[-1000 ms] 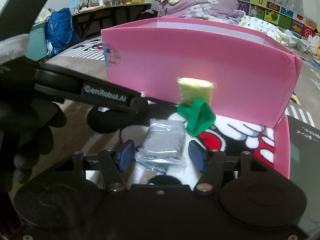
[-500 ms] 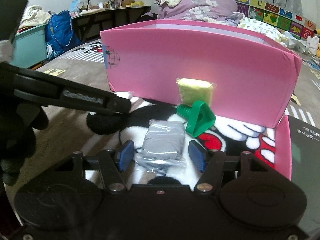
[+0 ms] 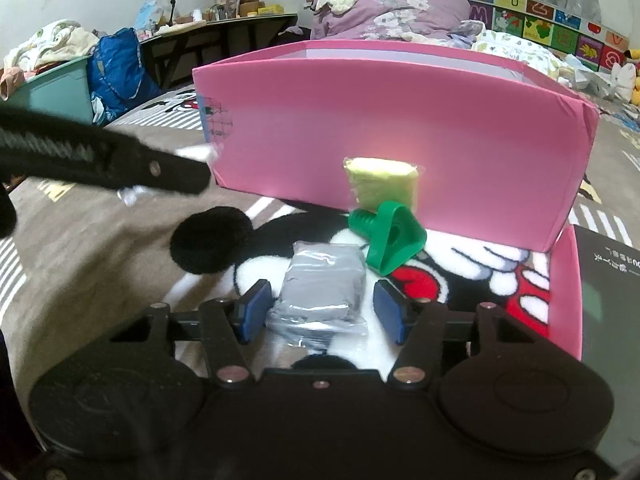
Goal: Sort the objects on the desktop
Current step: 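Lift the white packet with the left gripper and drop it into the pink box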
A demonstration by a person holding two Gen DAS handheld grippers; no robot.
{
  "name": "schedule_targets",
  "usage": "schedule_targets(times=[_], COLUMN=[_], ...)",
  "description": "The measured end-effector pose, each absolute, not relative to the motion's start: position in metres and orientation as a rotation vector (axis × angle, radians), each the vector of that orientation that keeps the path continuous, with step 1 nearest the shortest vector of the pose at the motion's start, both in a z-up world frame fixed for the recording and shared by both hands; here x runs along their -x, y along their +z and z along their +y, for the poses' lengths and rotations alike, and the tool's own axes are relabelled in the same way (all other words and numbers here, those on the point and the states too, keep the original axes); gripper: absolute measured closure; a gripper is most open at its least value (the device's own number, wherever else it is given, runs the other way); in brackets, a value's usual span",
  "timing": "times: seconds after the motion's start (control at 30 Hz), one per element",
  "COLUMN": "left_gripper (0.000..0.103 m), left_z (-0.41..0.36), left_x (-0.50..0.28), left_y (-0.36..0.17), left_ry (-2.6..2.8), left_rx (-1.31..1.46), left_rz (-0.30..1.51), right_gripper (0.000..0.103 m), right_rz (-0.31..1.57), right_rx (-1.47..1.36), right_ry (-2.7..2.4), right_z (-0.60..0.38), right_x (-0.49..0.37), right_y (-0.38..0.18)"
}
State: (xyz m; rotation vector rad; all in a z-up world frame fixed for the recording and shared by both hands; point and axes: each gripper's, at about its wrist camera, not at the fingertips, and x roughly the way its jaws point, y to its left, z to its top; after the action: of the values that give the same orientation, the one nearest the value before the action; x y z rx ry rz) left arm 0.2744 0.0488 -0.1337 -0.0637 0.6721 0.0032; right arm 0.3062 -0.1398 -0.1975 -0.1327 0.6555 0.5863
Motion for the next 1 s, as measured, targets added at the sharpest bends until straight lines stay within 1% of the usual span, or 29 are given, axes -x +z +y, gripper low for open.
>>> schedule_targets(times=[0.2, 0.43, 0.77, 1.0], left_gripper=[0.051, 0.051, 0.051, 0.051], left_z=[0.038, 0.034, 0.041, 0.037], left_x=[-0.278, -0.305, -0.376, -0.433], left_y=[-0.106, -0.076, -0.06, -0.067], left_ry=[-0.018, -0.034, -0.034, -0.043], left_rx=[0.026, 0.009, 0.064, 0.086], left_rz=[0.628, 0.594, 0.64, 0.725], right_gripper=[0.046, 0.046, 0.046, 0.046], right_rz=[0.66, 0.66, 0.66, 0.66], right_rx=[0.127, 0.13, 0.133, 0.142], right_ry=[0.581, 0.578, 0.58, 0.583], right_z=[-0.139, -0.138, -0.138, -0.137], right_x=[-0.306, -0.307, -0.308, -0.309], right_y=[-0.198, -0.197, -0.197, -0.197])
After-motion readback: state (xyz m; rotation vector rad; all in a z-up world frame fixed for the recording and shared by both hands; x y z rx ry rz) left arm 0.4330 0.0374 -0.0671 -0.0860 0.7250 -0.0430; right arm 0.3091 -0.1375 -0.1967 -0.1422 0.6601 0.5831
